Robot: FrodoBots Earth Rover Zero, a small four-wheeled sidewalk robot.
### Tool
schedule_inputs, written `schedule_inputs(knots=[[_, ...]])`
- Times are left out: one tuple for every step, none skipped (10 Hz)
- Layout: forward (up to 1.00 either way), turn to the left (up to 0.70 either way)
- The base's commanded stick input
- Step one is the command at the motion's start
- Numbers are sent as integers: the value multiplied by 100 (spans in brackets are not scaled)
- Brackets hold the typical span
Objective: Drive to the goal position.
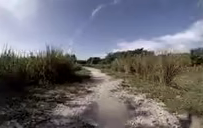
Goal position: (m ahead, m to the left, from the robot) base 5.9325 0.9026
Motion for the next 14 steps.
schedule_inputs(knots=[[85,0],[85,0],[85,0],[85,0],[85,0],[85,0],[85,0],[85,0],[85,0],[85,0],[85,0],[85,0],[85,0],[85,0]])
